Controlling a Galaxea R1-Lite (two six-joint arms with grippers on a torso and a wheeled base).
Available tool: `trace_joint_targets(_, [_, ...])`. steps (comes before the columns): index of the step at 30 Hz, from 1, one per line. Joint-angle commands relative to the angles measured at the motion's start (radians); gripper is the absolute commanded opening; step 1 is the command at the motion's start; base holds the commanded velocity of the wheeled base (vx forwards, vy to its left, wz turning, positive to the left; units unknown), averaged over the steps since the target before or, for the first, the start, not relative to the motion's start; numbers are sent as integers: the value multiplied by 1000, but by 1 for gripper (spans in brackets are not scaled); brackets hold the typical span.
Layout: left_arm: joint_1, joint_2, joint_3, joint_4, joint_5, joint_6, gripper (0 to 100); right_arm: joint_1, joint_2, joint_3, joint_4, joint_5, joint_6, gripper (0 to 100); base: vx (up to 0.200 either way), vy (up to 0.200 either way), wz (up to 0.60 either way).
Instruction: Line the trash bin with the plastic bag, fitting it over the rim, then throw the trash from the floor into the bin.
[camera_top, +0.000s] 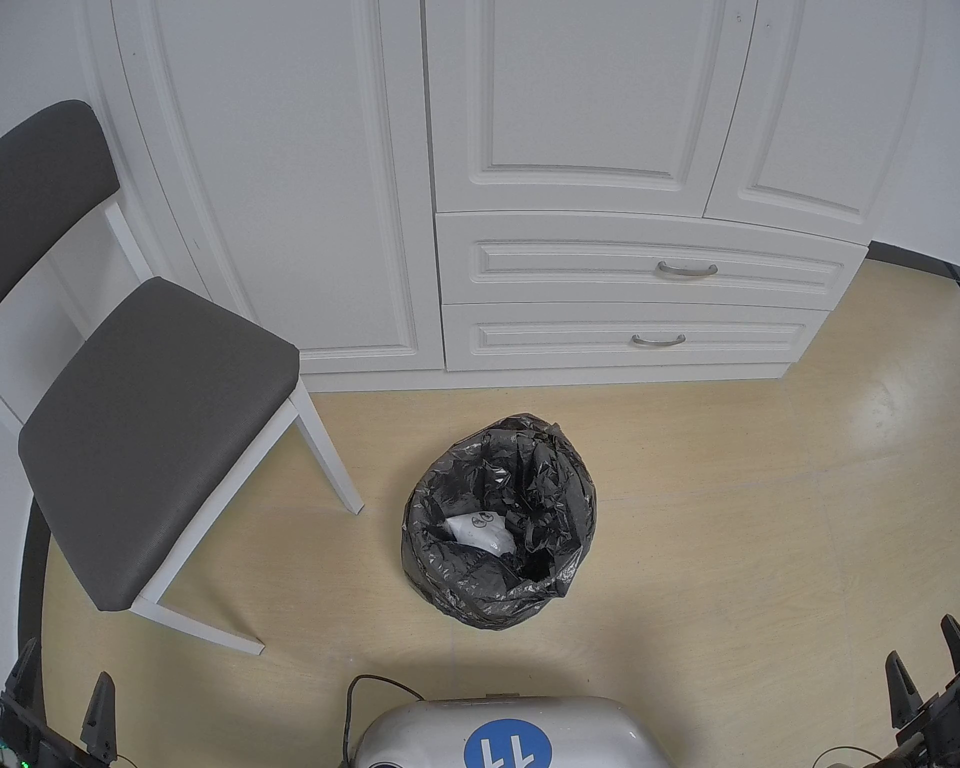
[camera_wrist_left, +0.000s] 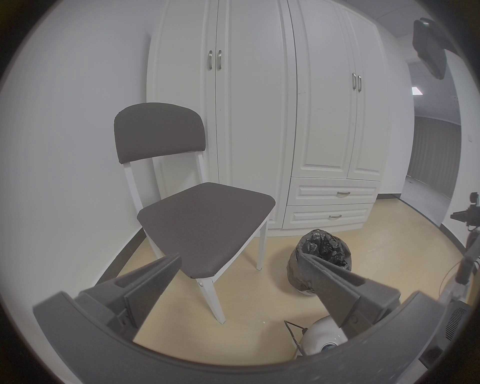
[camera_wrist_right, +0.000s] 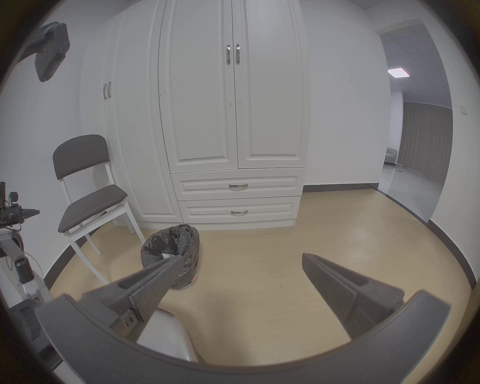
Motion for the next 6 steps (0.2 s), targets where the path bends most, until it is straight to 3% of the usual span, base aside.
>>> trace_joint_targets(1, [0,-11,18,0,0,0,100,0,-13,16,0,0,0,100,0,0,0])
trace_joint_targets(6, [0,-11,18,0,0,0,100,0,-13,16,0,0,0,100,0,0,0])
